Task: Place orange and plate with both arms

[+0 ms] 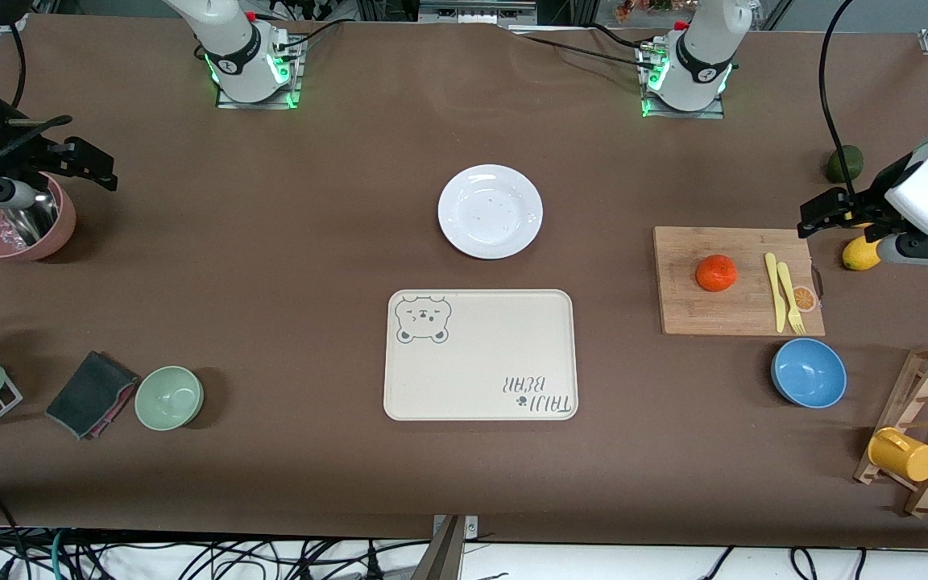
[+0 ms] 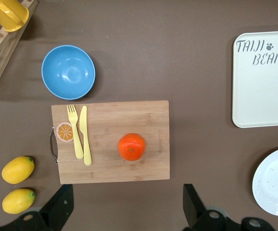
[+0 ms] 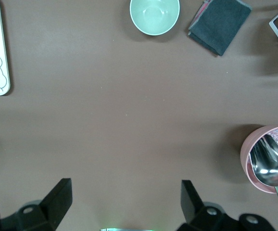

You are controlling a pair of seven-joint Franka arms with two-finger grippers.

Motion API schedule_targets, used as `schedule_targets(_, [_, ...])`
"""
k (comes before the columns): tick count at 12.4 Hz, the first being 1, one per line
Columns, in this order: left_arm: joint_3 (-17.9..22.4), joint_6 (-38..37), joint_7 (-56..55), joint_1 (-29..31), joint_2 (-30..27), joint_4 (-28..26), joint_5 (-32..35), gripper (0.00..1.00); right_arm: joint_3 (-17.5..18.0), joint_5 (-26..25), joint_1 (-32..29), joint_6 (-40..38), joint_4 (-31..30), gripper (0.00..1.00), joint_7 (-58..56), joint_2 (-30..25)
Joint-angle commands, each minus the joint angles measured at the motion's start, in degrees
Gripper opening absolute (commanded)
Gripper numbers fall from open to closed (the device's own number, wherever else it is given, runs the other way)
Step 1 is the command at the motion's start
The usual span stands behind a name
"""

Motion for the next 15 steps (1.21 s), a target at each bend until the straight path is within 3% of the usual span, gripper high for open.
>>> schedule_targets(1, [-0.07, -0.18, 0.82, 0.01, -0.50, -0.54, -0.16, 1.00, -0.16, 0.69, 0.10, -0.81, 0.66, 1.00, -0.49, 0.04])
schedule_targets(8, [-0.07, -0.53, 0.29, 0.01, 0.81, -0.37, -0.16, 1.00, -0.07, 0.69, 0.10, -0.72, 0.66, 1.00, -0.49, 0.04])
schedule_targets(13, [0.37, -1.50, -2.43, 0.44, 8.62, -1.15, -0.07, 1.00, 0.01, 0.69, 0.10, -0.81, 0.66, 1.00, -0.49, 0.04])
schedule_targets(15, [0.28, 1.56, -2.43, 0.71, 10.57, -2.99, 2.29, 1.00, 0.01, 0.69, 0.10, -0.81, 0.66, 1.00, -0.49, 0.04])
